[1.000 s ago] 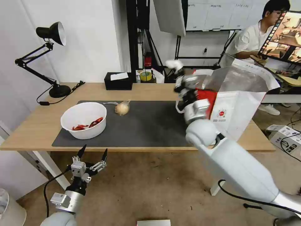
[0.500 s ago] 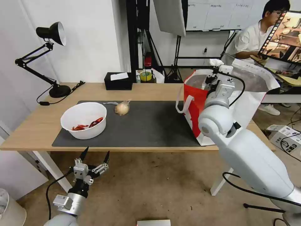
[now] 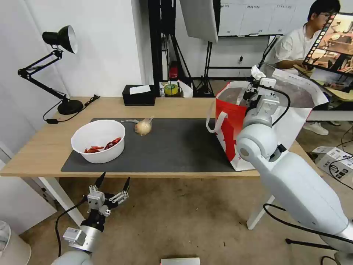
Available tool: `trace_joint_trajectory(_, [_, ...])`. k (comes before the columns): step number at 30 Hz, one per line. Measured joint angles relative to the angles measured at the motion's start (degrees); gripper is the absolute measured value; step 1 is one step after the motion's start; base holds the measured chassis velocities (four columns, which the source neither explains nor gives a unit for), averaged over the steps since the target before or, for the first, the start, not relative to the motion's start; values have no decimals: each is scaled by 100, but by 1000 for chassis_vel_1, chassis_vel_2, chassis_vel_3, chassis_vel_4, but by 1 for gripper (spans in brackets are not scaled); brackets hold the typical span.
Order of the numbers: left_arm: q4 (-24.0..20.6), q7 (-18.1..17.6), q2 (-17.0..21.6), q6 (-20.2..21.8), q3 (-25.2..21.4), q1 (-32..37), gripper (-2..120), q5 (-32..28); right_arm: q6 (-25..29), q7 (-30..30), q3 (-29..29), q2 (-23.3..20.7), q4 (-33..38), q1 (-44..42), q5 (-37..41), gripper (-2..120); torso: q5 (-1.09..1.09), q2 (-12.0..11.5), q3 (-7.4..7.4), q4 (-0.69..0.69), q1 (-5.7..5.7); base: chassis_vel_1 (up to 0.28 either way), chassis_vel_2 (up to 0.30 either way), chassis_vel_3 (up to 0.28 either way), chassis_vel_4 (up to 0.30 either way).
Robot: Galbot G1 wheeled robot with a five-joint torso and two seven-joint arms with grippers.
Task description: Pick up the trash from the table and place it into the takeout bag.
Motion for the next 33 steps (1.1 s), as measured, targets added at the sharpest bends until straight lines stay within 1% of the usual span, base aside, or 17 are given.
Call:
trace_joint_trajectory(2, [-1, 1, 8, 0, 4, 0, 100, -32, 0, -17, 12, -9, 13, -4, -1, 57, 0, 0, 0, 0, 0, 0, 0, 0, 0])
trace_joint_trajectory(3, [-1, 1, 8, 0, 4, 0, 100, -32, 0, -17, 12, -9, 13, -4, -1, 57, 0, 0, 0, 0, 0, 0, 0, 0, 0])
trace_joint_trajectory(6, [2, 19, 85, -14, 94, 8, 100, -77, -1, -90, 22, -60, 51, -11, 20, 73, 0, 0, 0, 0, 0, 0, 0, 0, 0])
trace_joint_trajectory(7, [2, 19, 85, -14, 94, 8, 100, -77, -1, -90, 22, -60, 51, -11, 20, 73, 0, 0, 0, 0, 0, 0, 0, 0, 0])
trace_joint_trajectory(10, [2, 29, 92, -18, 104, -49, 100, -82, -1, -120, 34, -145, 108, -45, 48, 88, 0, 0, 0, 0, 0, 0, 0, 0, 0])
trace_joint_trajectory(15, [-12, 30, 67, -16, 90, -90, 100, -96, 72, -285, 138, -257, 218, -141, 121, 99, 0, 0, 0, 0, 0, 0, 0, 0, 0])
trace_joint_trajectory(16, [-12, 35, 67, -16, 76, -83, 100, -90, 403, -865, 248, -384, 392, -221, 204, 100, 0, 0, 0, 0, 0, 0, 0, 0, 0])
trace_joint_trajectory(17, [-12, 35, 67, -16, 76, -83, 100, -90, 403, -865, 248, -384, 392, -221, 204, 100, 0, 0, 0, 0, 0, 0, 0, 0, 0])
trace_joint_trajectory(18, [-12, 36, 56, -27, 41, -82, 100, -71, 800, -1595, 305, -525, 605, -347, 248, 100, 0, 0, 0, 0, 0, 0, 0, 0, 0])
trace_joint_trajectory(20, [-5, 38, 46, -41, 24, -78, 100, -65, 1251, -2485, 351, -704, 832, -602, 330, 100, 0, 0, 0, 0, 0, 0, 0, 0, 0])
trace_joint_trajectory(21, [-5, 38, 46, -41, 24, -78, 100, -65, 1251, -2485, 351, -704, 832, -602, 330, 100, 0, 0, 0, 0, 0, 0, 0, 0, 0])
trace_joint_trajectory(24, [-5, 41, 31, -62, 20, -60, 100, -62, 1499, -3352, 504, -922, 1088, -1082, 434, 100, 0, 0, 0, 1, 0, 0, 0, 0, 0])
trace_joint_trajectory(25, [-5, 41, 31, -62, 20, -60, 100, -62, 1499, -3352, 504, -922, 1088, -1082, 434, 100, 0, 0, 0, 1, 0, 0, 0, 0, 0])
trace_joint_trajectory(28, [-7, 44, 29, -83, 20, -48, 100, -52, 1590, -4478, 912, -1175, 1373, -1978, 432, 100, 0, 1, -1, 0, -1, 0, 0, 0, 0])
trace_joint_trajectory(29, [-7, 44, 29, -83, 20, -48, 100, -52, 1590, -4478, 912, -1175, 1373, -1978, 432, 100, 0, 1, -1, 0, -1, 0, 0, 0, 0])
trace_joint_trajectory(31, [-5, 45, 35, -87, 24, -52, 100, -48, 1749, -5106, 1255, -1285, 1452, -2601, 280, 100, 0, 0, -1, 0, 0, 0, 0, 0, 0])
trace_joint_trajectory(33, [18, 45, 32, -90, 57, -94, 100, -48, 1835, -5479, 1601, -1356, 1568, -3227, 232, 100, 0, 0, -1, 0, 0, 0, 0, 0, 0])
